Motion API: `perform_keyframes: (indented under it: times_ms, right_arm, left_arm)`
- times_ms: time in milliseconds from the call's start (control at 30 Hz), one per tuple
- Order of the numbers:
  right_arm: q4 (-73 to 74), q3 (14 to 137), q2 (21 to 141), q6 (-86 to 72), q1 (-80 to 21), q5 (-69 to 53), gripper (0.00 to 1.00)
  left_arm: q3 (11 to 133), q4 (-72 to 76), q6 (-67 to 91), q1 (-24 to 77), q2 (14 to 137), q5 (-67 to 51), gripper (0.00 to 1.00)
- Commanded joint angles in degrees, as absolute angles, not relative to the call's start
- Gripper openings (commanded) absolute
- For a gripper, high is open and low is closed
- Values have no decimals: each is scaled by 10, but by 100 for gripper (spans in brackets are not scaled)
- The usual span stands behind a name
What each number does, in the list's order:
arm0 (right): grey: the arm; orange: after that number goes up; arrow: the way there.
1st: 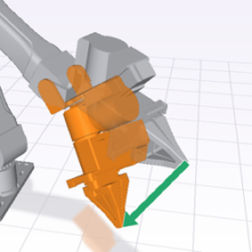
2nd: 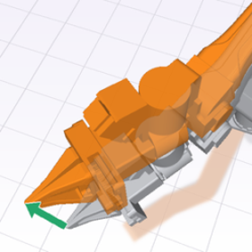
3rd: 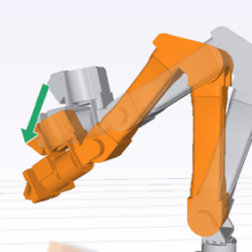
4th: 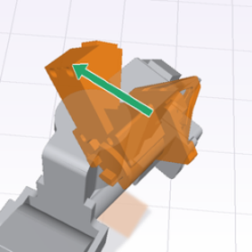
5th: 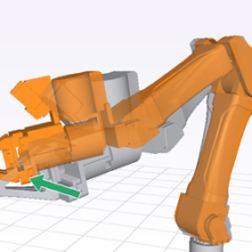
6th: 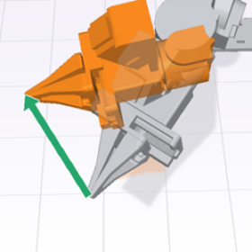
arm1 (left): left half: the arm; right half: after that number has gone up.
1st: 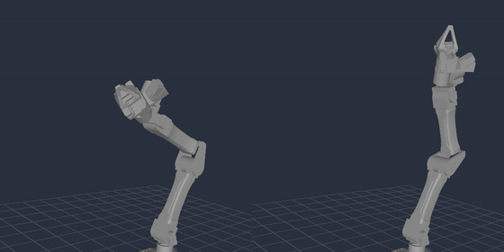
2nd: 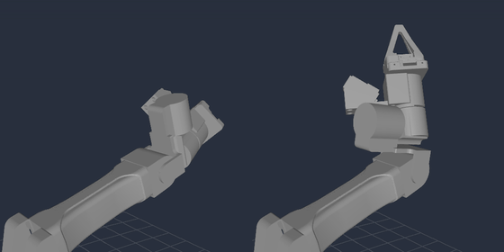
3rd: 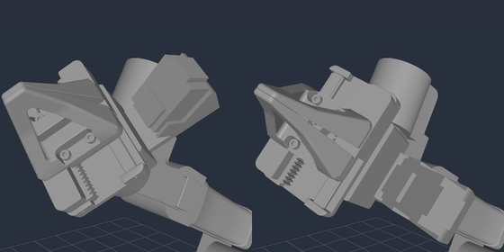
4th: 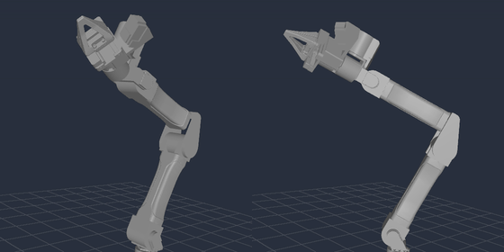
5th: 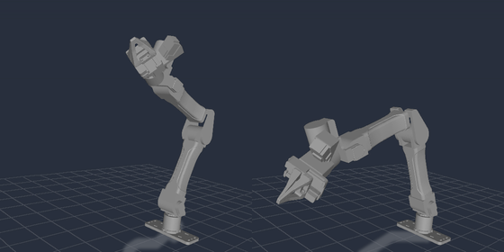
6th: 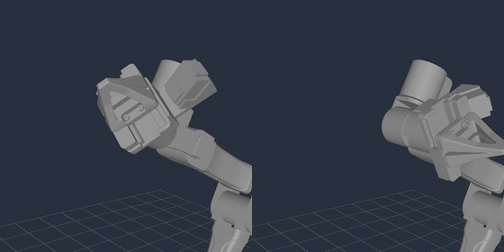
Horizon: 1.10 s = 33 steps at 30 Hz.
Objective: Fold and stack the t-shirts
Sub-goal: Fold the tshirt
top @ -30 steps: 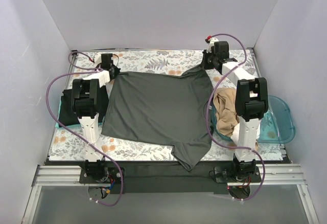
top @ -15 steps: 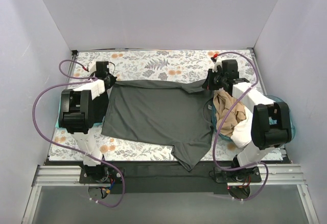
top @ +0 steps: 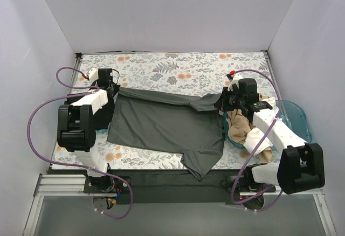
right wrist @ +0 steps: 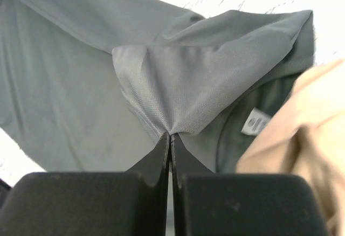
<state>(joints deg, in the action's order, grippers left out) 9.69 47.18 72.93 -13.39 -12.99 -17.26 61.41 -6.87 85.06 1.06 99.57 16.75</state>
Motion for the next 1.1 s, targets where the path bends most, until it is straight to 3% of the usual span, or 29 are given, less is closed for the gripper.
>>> perform_keyframes:
  times_ms: [0,233,500,533,633,667,700,767,800,833,1067]
  right_arm:
    - [118,444,684,-168,-148,-149,1]
    - [119,369,626,-226,-191,-91,3]
    - [113,290,528,-268,-255,-53,25]
    - [113,292,520,-255,-264,-55,28]
    - [112,310,495,-235,-269,-61,40]
    - [110,315,491,-230,-268,-61,49]
    - [110,323,492,-224,-268,-59,54]
    - [107,349,506,-209,-269,-55,80]
    - [107,358,515,-205,-269,-55,93]
    - [107,368,524,-201,-268,-61,98]
    - [91,467,663,-171,-268,-76,98]
  left_arm:
    - [601,-82,845,7,959,188,0]
    - [585,-118,852,7,945,193,0]
    - [566,-178,878,7,920,212,0]
    - [564,-181,878,7,917,210,3]
    - [569,-188,874,7,904,200,33]
    - [572,-192,873,7,895,197,46]
    - [573,-195,871,8,890,193,53]
    - [574,-196,867,7,876,178,72]
    - [576,-196,862,7,865,170,75]
    - [579,-196,860,7,859,163,77]
    - [608,-175,838,9,862,61,85]
